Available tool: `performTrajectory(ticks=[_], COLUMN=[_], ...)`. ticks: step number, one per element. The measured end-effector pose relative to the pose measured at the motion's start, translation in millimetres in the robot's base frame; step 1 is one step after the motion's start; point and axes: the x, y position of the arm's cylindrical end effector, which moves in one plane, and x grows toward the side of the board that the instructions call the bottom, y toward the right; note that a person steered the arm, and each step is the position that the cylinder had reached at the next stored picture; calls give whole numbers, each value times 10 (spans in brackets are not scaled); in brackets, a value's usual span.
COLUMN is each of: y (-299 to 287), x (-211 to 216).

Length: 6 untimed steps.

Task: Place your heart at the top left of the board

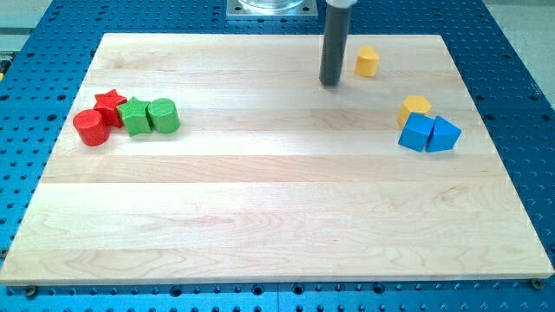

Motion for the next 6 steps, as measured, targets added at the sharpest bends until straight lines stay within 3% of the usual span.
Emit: performTrajectory(ticks=[1,3,5,6], y=[303,998,-607,-457], x=[8,-630,-653,-581])
